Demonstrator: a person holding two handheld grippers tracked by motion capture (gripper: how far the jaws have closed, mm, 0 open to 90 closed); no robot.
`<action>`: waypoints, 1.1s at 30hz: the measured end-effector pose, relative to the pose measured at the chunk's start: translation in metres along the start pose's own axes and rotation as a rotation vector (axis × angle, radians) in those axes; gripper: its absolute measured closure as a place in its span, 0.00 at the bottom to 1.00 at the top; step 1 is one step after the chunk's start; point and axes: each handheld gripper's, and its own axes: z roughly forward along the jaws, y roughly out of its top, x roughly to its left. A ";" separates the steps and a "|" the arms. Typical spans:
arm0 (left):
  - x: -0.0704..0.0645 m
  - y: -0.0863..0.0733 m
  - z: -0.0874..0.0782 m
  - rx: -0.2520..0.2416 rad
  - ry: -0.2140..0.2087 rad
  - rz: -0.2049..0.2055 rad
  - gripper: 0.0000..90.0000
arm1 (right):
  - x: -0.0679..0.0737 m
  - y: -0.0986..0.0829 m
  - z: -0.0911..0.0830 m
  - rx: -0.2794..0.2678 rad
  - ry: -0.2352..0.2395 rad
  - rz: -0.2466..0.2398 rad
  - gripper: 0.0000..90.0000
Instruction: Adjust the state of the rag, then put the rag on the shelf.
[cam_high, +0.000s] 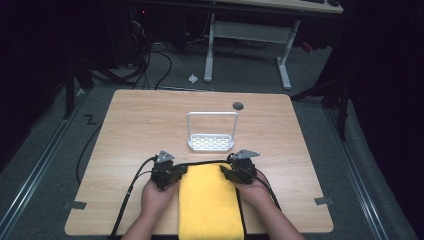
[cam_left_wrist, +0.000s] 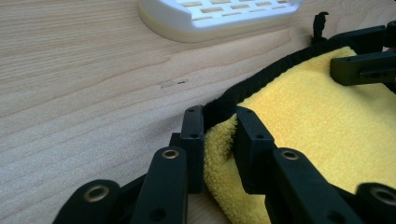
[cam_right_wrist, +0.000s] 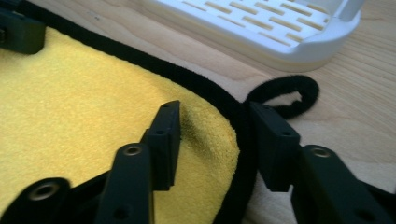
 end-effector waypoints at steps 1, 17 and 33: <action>0.000 0.000 0.000 0.000 -0.002 0.000 0.83 | 0.001 -0.001 0.000 -0.006 0.004 0.001 0.69; 0.004 0.000 -0.002 0.015 -0.039 -0.021 0.87 | 0.015 -0.007 -0.010 -0.056 0.012 -0.045 0.87; -0.002 0.005 -0.015 -0.082 -0.047 -0.001 0.91 | 0.020 -0.006 -0.020 -0.124 -0.012 -0.069 0.87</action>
